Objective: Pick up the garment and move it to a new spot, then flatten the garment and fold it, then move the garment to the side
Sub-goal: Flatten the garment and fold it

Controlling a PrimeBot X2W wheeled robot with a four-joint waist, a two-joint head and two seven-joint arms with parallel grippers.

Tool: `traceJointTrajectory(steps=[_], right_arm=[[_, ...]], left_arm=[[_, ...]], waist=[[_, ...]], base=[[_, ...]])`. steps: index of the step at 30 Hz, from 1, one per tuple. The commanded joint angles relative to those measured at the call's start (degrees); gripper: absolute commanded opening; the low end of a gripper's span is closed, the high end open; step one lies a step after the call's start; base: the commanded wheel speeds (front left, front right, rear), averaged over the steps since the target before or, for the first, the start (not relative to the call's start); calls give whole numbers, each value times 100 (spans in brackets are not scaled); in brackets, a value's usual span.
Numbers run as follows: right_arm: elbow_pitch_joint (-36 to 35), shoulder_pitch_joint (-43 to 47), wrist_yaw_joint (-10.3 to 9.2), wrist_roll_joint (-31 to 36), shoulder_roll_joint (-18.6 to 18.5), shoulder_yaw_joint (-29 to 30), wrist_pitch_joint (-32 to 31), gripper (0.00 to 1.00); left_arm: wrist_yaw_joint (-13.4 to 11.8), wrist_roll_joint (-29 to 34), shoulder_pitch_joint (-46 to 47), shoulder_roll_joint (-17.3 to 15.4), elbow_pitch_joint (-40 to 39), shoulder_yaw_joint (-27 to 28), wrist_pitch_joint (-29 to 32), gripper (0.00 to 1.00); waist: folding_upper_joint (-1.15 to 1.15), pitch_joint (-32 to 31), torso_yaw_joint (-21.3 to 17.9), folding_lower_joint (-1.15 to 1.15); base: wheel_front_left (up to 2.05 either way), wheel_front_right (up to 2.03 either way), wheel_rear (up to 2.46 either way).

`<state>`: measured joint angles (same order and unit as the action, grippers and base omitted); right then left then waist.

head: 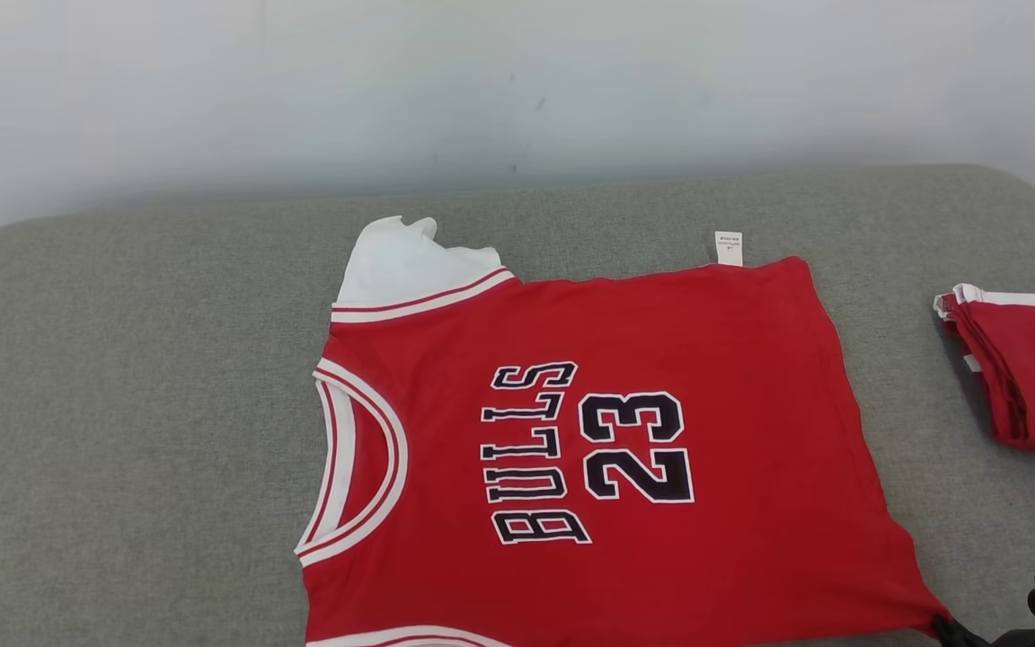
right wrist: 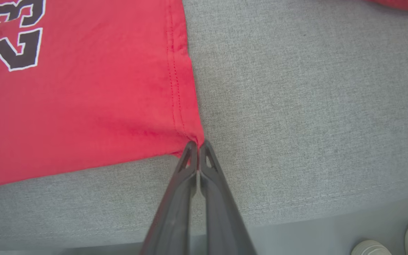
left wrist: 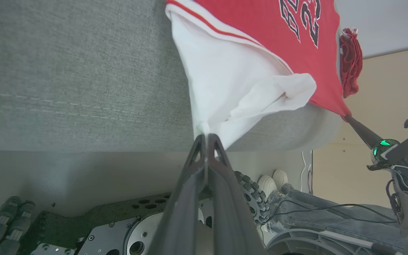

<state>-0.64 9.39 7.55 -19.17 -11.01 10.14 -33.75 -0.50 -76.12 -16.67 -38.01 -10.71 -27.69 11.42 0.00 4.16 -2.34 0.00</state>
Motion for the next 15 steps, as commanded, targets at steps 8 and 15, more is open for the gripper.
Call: traceJointTrajectory(steps=[8,15], right_arm=[[-74,-66,-17,-88,-12,-64,376,0],[-49,-384,-17,-74,-83,-201,892,0]], left_arm=[[454,395,269,75,232,281,-663,0],[588,1418,1307,538,774,176,-1425,0]], waist=[[0,-19,-9,0],[0,28,18,0]], base=[[0,0,0],[0,0,0]])
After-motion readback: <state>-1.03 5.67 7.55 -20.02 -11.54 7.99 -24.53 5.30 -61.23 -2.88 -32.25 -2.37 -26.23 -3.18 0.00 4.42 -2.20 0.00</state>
